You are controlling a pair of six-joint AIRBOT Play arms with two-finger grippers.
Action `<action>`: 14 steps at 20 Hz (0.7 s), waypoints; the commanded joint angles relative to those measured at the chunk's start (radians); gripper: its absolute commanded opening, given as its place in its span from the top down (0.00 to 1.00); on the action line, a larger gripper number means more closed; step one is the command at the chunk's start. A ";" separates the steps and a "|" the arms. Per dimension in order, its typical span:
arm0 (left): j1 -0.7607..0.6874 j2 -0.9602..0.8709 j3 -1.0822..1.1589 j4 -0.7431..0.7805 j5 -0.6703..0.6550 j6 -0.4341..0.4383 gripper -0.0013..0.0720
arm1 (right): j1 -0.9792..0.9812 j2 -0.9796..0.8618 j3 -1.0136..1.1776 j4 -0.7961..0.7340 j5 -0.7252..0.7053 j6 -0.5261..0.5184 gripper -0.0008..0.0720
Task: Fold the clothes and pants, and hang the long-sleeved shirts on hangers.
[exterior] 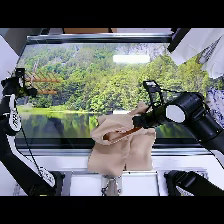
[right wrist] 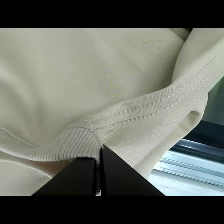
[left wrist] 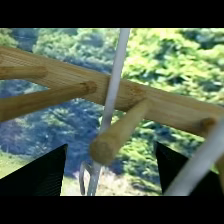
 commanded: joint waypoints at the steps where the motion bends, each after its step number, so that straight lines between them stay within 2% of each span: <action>1: 0.013 -0.026 0.002 -0.007 -0.013 0.000 0.19 | 0.000 0.000 0.000 0.000 0.000 0.000 0.94; 2: 0.013 -0.029 0.002 -0.009 -0.011 0.000 0.20 | 0.000 0.000 0.000 0.000 0.000 0.000 0.94; 3: 0.013 -0.029 0.002 -0.016 -0.006 0.000 0.29 | 0.000 0.000 0.000 0.000 0.000 0.000 0.94; 4: 0.012 -0.029 0.003 -0.025 0.002 0.000 0.33 | 0.000 0.000 0.000 0.000 0.000 0.000 0.94; 5: 0.010 -0.029 0.003 -0.025 0.010 0.000 0.33 | 0.000 0.000 0.000 0.000 0.000 0.000 0.94; 6: 0.009 -0.029 0.003 -0.024 0.014 0.000 0.47 | 0.000 0.000 0.000 0.000 0.000 0.000 0.94; 7: 0.009 -0.028 0.003 -0.024 0.014 0.000 0.74 | 0.000 0.000 0.000 0.000 0.000 0.000 0.94; 8: 0.009 -0.028 0.003 -0.024 0.014 0.000 0.81 | 0.000 0.000 0.000 0.000 0.000 0.000 0.94; 10: 0.009 -0.028 0.003 -0.024 0.014 0.000 0.82 | 0.000 0.000 0.000 0.000 0.000 0.000 0.94; 11: 0.009 -0.028 0.003 -0.024 0.011 0.000 0.96 | 0.000 0.000 0.000 0.000 0.000 0.000 0.94; 14: 0.008 -0.018 0.003 -0.024 0.007 0.001 0.96 | 0.000 0.000 0.000 0.000 0.000 0.000 0.94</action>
